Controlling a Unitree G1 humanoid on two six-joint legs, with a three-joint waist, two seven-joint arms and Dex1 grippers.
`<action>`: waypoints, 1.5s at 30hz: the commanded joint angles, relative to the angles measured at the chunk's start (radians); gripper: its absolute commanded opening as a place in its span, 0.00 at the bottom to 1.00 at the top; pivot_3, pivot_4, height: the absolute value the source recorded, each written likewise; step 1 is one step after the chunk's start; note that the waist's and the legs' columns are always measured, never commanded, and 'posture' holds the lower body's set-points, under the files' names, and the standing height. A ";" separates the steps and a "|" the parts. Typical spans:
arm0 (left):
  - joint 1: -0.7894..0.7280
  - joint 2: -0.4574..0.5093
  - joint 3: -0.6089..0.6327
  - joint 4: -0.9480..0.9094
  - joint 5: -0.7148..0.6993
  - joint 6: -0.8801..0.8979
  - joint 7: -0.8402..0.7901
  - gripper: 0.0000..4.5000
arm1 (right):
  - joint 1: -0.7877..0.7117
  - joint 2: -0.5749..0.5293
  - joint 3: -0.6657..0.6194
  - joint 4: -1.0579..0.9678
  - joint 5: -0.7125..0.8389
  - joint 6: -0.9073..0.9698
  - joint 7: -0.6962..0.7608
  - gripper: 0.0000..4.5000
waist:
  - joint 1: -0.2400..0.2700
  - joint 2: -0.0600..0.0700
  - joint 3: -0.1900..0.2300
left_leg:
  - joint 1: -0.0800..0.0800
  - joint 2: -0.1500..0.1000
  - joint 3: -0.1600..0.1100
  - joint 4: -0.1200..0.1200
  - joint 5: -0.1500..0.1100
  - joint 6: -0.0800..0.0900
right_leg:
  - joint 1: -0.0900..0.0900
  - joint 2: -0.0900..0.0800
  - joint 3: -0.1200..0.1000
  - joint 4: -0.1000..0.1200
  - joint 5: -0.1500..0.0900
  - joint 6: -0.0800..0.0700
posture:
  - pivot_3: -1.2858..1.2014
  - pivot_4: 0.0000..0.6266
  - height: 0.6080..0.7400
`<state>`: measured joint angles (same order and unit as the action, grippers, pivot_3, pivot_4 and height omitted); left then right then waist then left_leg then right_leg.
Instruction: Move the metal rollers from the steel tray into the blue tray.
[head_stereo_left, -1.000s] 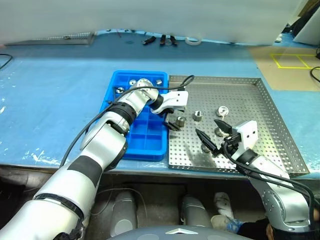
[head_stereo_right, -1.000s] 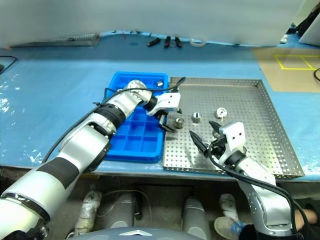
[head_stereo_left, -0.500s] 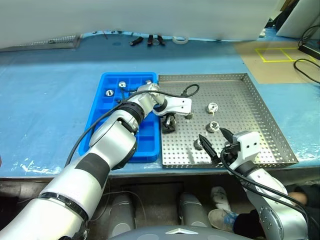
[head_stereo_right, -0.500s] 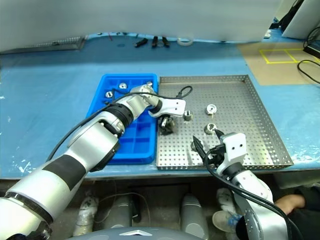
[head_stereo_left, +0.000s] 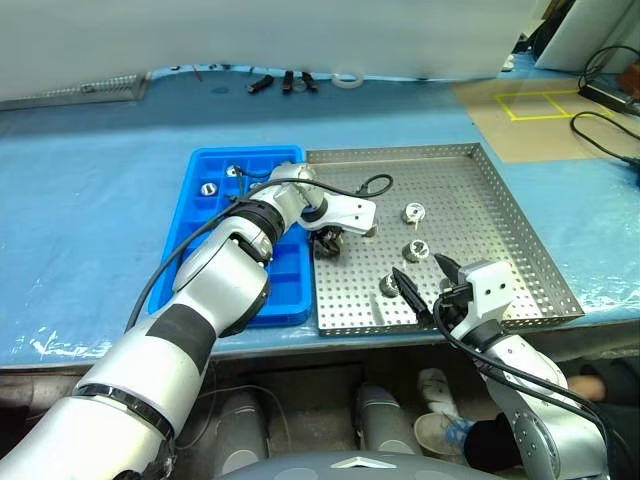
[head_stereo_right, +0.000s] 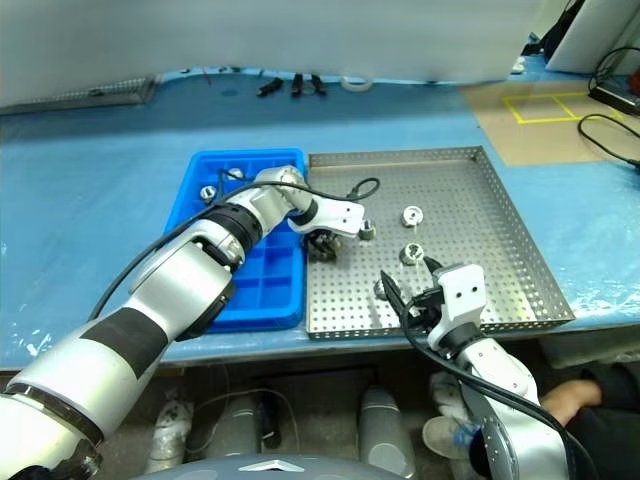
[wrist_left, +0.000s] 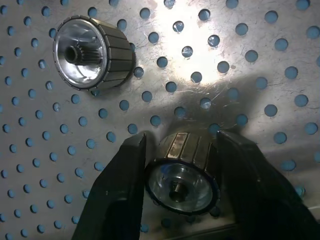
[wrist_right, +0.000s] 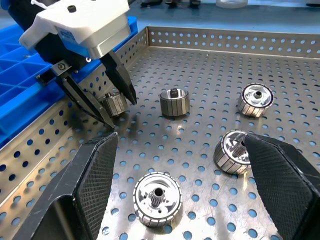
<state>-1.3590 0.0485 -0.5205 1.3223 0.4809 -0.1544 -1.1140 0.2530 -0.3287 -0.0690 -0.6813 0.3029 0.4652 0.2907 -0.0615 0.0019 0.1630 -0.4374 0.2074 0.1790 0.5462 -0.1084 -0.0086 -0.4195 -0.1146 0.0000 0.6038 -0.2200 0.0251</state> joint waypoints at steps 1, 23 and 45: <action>0.025 0.031 -0.026 0.023 0.042 0.004 -0.015 0.41 | -0.006 -0.007 -0.011 -0.012 -0.002 -0.024 0.009 0.95 | -0.002 0.000 0.000 | 0.000 0.000 0.000 0.000 0.000 0.000 | 0.000 0.000 0.000 0.000 0.000 0.000 | 0.32 0.24 1.00; 0.024 0.139 0.239 -0.127 -0.236 -0.134 -0.209 0.41 | -0.116 -0.050 -0.024 0.011 0.043 0.000 0.090 0.95 | 0.018 0.000 0.001 | -0.003 0.000 0.000 -0.001 -0.001 0.002 | -0.003 0.000 0.000 -0.001 0.000 -0.001 | 0.36 0.24 1.00; 0.803 0.326 0.650 -1.288 -0.540 0.435 0.403 0.41 | -0.640 -0.079 0.137 0.304 0.146 0.054 0.363 0.95 | 0.171 0.001 0.002 | -0.003 0.006 0.000 -0.002 0.001 -0.002 | -0.001 0.002 -0.002 0.003 -0.001 -0.004 | 0.56 0.24 1.00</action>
<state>-0.5614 0.3793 0.1090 0.0826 -0.0706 0.2741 -0.7909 -0.3690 -0.4039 0.0642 -0.3709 0.4356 0.5347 0.6330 0.1092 0.0028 0.1647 -0.4398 0.2130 0.1788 0.5446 -0.1071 -0.0111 -0.4204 -0.1130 -0.0027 0.6069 -0.2208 0.0211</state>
